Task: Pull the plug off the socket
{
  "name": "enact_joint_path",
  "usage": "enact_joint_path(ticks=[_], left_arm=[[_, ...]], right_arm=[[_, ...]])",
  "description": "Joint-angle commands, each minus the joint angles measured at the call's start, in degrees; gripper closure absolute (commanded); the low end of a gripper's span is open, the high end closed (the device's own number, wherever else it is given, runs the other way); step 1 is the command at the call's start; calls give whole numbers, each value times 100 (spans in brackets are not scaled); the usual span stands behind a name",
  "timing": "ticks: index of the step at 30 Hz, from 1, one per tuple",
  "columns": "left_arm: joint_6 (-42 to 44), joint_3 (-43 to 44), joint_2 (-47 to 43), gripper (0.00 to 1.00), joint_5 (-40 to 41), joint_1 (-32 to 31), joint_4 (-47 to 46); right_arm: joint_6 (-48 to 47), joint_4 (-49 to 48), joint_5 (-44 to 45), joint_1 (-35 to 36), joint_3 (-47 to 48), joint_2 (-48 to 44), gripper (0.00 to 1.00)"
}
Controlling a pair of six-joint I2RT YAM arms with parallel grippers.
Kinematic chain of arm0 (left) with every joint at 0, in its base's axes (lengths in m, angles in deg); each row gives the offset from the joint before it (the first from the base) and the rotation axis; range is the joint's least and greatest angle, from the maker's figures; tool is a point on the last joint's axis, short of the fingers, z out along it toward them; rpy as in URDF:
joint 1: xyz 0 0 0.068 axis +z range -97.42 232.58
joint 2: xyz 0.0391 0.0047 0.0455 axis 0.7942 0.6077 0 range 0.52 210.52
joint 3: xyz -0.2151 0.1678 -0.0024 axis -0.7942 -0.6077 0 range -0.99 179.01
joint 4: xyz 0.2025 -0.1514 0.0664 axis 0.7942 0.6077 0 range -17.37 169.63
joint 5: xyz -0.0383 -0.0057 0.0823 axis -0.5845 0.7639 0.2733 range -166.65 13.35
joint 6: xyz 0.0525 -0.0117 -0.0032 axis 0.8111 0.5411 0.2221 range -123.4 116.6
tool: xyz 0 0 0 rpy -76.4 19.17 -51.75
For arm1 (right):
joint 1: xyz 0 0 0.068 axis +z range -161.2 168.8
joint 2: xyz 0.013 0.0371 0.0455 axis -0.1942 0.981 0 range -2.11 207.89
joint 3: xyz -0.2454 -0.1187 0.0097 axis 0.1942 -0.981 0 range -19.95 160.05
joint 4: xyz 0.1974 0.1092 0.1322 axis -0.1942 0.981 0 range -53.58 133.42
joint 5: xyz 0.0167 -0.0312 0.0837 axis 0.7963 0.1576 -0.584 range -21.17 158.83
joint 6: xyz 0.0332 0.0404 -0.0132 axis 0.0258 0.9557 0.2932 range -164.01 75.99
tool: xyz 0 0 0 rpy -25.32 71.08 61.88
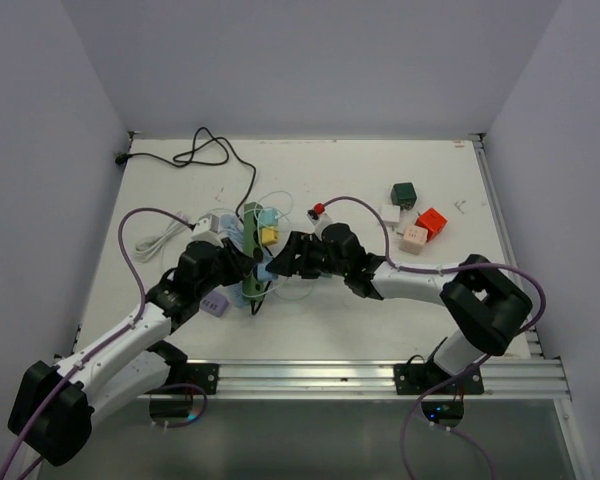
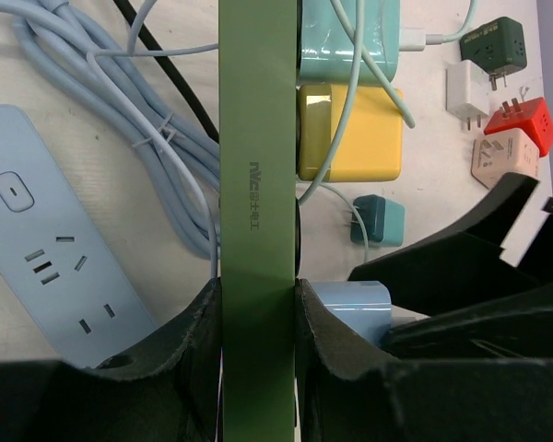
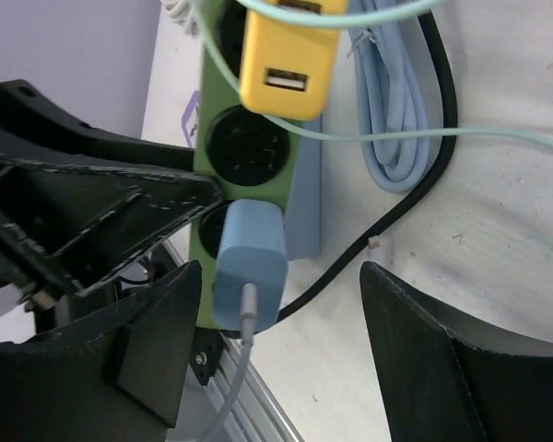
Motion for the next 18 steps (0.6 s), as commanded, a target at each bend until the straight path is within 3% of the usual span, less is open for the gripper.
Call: enact_joint_path(ticks=[1,5,8,11,13,15,18], left_arm=[[3,45,-286,100,-118,45,-889],[12,-26,-330,100,-135,36,-916],[12,-87,-330,100,-127,36,-933],[47,-131,-374,100,-31,45,-907],[56,-149,-383,100,-13,45,-907],[38,-149,-374,100,14,36,-933],[-6,-131,-295,72,-47,45,-1021]], right_arm=[[331,-361,-112,138,313,290,28],[525,-537,-155,226,515,589,36],[569,-546,-155,296,586,642,57],[621,-546,-217,314,560,580,93],[621,-520,-243,323,534,493,100],[586,-511,-252,332,507,431,100],[586,-528,-252,340,446,369,100]])
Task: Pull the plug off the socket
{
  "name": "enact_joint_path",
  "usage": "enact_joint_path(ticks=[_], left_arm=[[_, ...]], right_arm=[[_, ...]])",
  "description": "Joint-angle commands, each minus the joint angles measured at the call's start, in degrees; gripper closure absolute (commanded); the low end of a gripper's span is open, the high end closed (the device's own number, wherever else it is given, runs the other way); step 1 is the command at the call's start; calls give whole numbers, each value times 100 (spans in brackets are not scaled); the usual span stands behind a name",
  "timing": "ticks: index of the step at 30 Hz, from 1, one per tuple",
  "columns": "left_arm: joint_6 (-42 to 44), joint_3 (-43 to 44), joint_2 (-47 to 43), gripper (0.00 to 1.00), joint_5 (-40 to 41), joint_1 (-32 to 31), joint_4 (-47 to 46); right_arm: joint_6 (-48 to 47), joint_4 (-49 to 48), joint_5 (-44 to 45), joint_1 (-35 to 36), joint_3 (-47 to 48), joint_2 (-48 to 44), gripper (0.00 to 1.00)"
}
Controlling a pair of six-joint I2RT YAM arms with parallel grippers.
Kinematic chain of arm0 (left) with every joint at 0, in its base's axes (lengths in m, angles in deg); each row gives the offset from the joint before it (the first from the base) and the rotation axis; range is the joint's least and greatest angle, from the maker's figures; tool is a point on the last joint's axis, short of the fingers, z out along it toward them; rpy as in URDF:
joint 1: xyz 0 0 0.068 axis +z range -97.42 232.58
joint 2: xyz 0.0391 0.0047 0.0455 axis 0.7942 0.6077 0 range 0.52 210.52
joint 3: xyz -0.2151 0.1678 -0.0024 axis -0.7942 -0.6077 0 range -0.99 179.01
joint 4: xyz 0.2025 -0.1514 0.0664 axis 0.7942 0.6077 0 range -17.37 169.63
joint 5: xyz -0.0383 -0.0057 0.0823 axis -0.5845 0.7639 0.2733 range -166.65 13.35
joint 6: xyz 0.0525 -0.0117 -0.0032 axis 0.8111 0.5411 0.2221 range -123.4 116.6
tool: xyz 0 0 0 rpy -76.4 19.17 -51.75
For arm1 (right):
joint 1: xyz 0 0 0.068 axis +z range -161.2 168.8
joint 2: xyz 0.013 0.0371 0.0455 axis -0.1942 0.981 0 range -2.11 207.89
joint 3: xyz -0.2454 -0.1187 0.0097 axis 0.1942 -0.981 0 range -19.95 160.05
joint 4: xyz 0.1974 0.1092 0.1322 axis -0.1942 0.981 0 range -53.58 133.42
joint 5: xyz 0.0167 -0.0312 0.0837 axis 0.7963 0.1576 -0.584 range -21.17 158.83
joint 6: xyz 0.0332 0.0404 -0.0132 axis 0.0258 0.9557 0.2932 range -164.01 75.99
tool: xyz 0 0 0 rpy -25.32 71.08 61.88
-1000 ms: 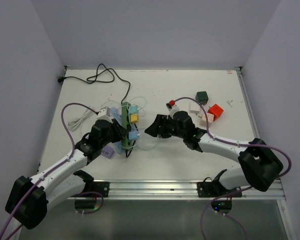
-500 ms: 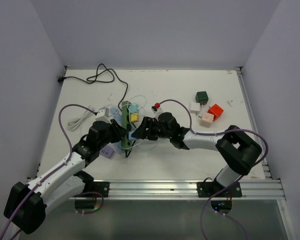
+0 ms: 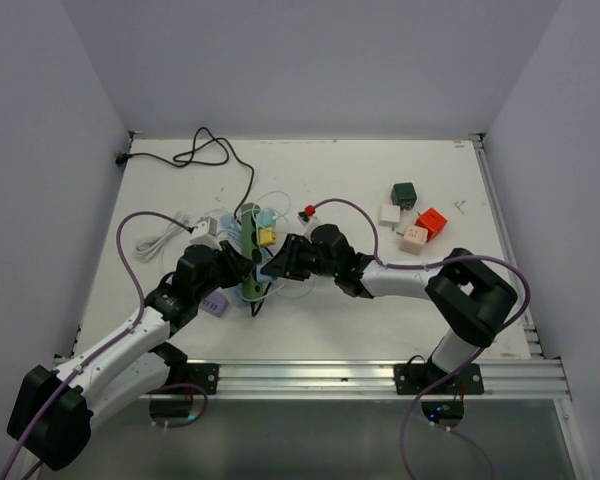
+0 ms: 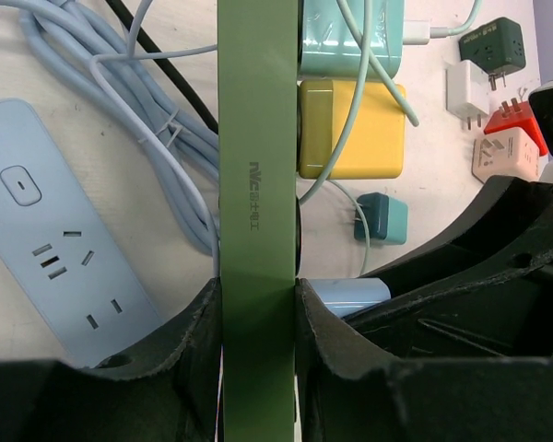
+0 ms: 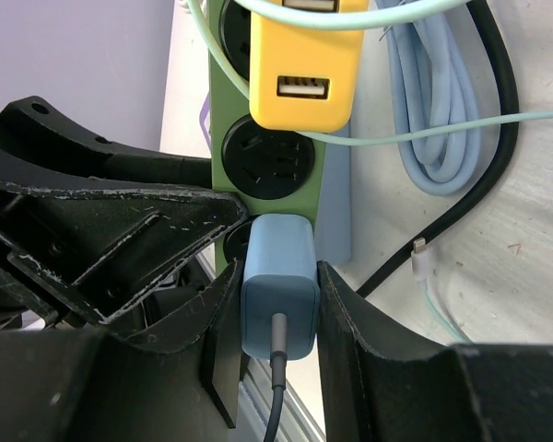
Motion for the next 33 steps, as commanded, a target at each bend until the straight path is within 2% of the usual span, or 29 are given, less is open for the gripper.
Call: enact_joint_path(ticks=[1,2,8,13,22,28,31,33], left_arm=[[-36,87,2,66,-67,10,-912],[-71,87,29,57,-85,10,-947],[-203,70,205,29,-164,27,-1096],[-204,61,293,29,-287,36,-1220],[-212,140,609,40,-296,45,-1185],[-283,175,592,66,-454,45,-1185],[-256,193,495,87,-349,45,-1062],[-204,236,434,96,-201,45,-974]], right_arm=[[14,-360,-213,78,63,-284,100],[22,-403,-213,95,46,-302,100],[31,-536,-239,131,-42,-381,100],[-21,-571,-204,166,-34,-539,100],[-364,-615,-19,306,-78,-1084,100],[-583,-668,173,386,-218,-1269,100],[-663,-598,270,403,-245,-1295,100],[-689,-597,323,394,-253,-1321,100]])
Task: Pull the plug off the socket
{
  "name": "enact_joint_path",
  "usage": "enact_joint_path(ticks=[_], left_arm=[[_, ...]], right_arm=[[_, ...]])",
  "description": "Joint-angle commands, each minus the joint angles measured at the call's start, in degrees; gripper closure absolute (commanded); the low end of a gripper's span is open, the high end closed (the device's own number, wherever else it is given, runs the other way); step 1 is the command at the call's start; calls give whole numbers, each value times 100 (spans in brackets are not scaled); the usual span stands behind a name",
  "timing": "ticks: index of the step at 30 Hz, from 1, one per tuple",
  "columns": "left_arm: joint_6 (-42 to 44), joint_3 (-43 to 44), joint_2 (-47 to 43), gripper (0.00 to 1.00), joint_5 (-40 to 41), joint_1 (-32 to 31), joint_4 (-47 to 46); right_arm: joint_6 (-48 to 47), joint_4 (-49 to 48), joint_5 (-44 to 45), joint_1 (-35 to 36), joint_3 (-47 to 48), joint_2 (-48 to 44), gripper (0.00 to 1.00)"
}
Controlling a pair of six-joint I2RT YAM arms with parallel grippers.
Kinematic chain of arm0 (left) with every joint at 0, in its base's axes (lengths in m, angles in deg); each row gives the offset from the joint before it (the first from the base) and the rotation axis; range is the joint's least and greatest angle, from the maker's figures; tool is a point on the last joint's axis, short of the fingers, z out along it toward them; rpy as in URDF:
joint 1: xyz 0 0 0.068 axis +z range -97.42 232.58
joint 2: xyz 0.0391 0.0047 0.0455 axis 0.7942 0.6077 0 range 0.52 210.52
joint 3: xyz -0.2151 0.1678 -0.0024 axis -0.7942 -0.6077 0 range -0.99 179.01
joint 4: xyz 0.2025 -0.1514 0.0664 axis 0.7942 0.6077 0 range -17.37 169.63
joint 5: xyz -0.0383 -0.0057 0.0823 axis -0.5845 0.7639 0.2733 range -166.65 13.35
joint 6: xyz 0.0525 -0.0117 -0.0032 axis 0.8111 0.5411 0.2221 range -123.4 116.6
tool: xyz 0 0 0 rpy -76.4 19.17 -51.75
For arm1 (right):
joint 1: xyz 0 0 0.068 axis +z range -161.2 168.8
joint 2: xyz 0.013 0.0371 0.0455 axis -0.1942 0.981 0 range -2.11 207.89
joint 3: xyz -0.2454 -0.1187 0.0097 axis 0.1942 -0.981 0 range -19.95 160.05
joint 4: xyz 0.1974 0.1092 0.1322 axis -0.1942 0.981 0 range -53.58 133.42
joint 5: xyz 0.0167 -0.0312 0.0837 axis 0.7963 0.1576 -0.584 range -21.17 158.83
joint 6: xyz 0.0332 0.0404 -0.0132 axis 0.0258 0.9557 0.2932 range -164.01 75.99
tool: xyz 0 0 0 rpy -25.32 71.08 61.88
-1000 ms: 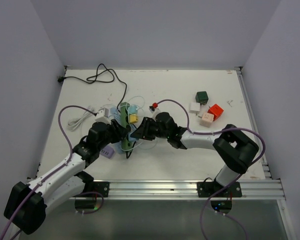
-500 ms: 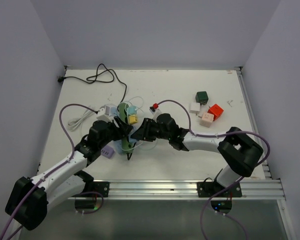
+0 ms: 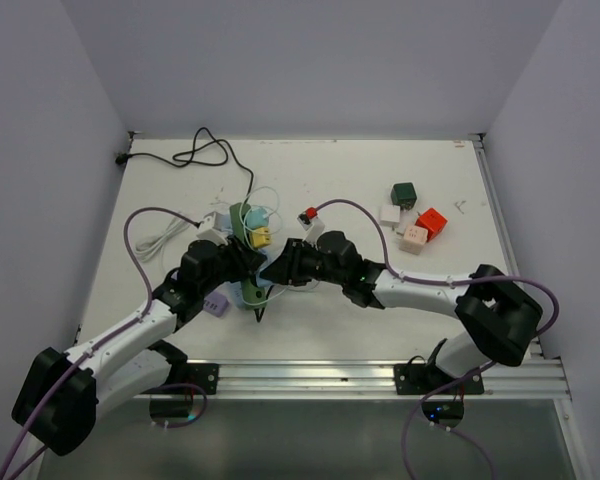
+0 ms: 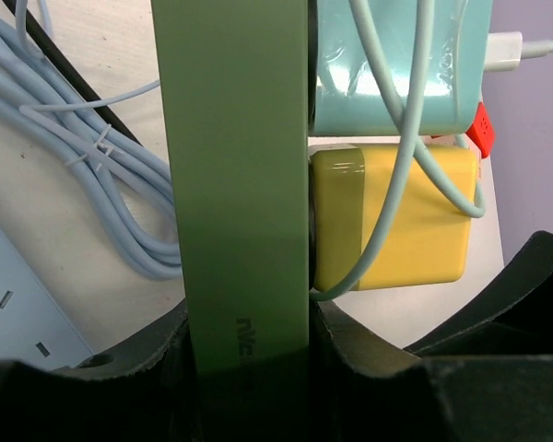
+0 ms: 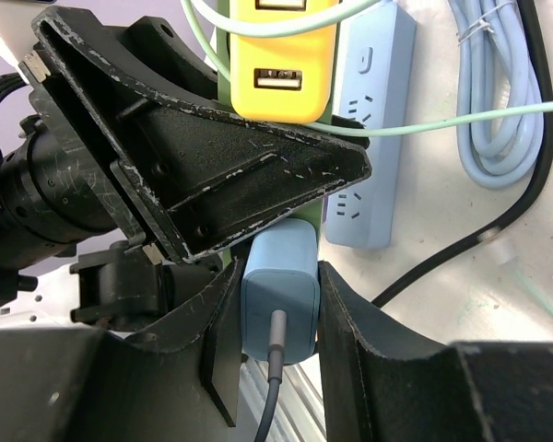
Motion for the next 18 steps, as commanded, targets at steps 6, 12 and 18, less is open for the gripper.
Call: enact_joint_path(ticks=[6,12,18], left_arm=[[570,537,23,100,1087,38,675],[992,819,419,100,1756,38,1352],[1186,749,393,100,1932,38,1440]], right_arm=[[-562,-44,316,69,221,-728,100],[-800,493,711,87,266,-1053,100],[-949,660,914,60,143,-1396,100]])
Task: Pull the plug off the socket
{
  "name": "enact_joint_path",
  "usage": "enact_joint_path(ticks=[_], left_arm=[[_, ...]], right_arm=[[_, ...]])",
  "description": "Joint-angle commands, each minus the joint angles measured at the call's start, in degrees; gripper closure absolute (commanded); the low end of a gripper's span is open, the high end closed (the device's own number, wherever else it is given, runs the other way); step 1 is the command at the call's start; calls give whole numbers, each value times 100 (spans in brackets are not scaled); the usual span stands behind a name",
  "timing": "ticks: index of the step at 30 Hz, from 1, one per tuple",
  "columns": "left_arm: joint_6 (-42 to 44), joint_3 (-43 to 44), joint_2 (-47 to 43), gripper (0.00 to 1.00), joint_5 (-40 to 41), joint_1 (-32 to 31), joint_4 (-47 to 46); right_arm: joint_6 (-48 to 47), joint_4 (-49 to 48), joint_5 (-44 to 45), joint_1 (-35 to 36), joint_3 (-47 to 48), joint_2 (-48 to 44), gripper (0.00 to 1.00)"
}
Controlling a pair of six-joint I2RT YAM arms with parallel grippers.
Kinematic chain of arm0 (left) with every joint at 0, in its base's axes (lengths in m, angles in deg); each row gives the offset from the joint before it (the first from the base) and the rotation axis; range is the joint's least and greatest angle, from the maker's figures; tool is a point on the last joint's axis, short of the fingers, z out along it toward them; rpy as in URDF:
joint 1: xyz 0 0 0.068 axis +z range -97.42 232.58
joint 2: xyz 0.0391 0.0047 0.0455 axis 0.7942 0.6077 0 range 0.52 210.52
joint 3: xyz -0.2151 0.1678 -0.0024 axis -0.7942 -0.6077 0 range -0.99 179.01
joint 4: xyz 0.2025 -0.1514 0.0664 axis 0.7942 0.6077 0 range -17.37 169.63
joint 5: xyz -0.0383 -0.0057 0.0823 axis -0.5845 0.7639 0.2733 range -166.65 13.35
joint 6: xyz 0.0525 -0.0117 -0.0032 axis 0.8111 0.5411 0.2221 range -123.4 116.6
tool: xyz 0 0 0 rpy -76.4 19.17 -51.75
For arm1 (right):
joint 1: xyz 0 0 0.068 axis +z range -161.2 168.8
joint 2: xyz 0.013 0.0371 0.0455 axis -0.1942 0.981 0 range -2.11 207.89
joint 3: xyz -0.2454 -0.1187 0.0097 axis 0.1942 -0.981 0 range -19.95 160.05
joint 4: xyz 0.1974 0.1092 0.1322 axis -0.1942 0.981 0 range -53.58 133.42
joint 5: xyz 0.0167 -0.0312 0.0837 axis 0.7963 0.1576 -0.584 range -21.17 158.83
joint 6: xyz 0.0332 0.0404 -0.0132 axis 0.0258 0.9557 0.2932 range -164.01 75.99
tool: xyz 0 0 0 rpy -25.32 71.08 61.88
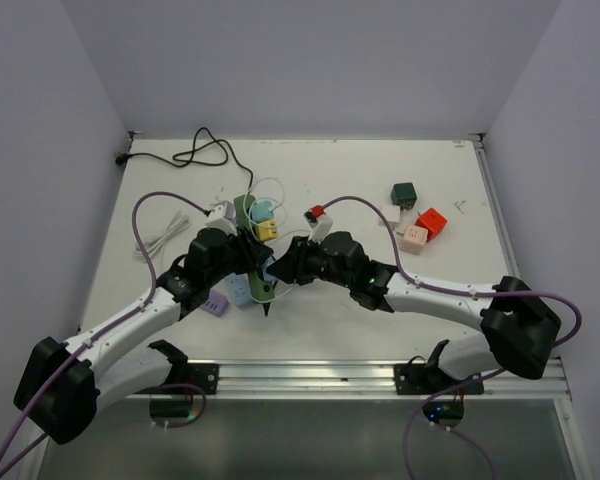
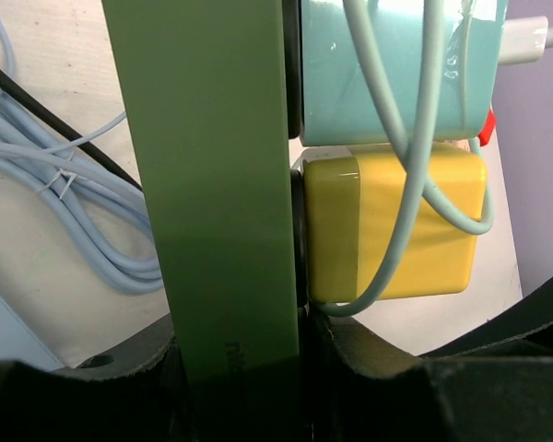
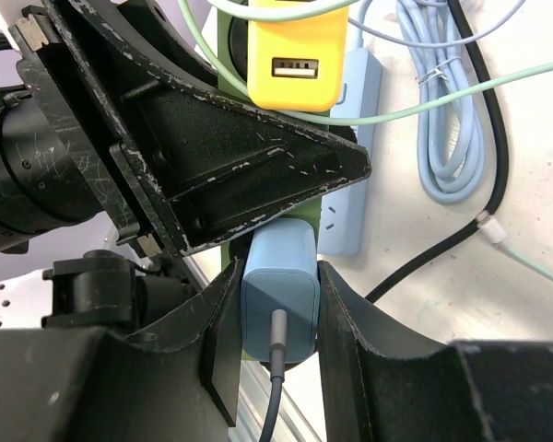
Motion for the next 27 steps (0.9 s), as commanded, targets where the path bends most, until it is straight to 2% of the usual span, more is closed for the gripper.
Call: enact_joint_path(ticks=[1,16,27], left_arm=[[823,-88,6,100,1678,279,774],[1069,-159,-153,100,1670,279,871],[964,-106,-205,100,1494,288,810]], right_arm=[[-339,20,188,-79,110,-789,100],[-462,151,-207,-774,-338,-1633,100],[-533,503,65,-994,-452,-1756,100]])
